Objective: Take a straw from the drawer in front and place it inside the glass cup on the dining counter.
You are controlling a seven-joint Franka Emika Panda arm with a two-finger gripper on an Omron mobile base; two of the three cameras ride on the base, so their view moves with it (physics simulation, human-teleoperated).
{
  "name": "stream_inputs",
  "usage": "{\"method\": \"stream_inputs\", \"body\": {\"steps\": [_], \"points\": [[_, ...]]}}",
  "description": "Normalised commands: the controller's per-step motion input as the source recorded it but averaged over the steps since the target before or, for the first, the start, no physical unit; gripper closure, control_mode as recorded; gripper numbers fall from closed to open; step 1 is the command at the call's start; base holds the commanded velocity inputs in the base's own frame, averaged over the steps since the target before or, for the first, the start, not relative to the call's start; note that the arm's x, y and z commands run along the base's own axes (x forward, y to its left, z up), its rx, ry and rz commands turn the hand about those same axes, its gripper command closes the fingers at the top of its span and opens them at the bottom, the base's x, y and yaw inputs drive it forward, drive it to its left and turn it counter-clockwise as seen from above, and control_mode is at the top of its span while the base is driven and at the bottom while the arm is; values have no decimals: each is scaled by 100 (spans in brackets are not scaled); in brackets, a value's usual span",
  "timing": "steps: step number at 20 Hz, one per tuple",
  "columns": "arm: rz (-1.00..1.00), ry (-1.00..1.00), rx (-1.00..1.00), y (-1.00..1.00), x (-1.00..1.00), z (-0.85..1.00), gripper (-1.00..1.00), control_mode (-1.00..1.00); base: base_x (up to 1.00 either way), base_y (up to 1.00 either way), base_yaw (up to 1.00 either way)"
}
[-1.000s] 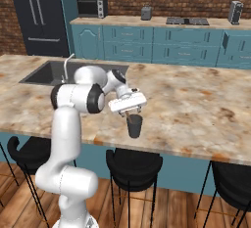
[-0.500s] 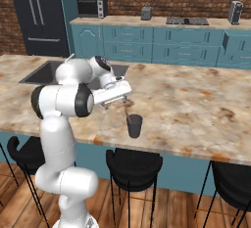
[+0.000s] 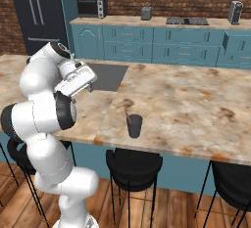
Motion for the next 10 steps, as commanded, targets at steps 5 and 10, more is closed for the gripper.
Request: {"method": "stream_inputs", "body": {"steps": [5,10], "points": [[13,-17,-4,66,6,-2,-100,-100,0,0,0],[12,-13,-2,36,12,-10,-100,-100,0,0,0]]}}
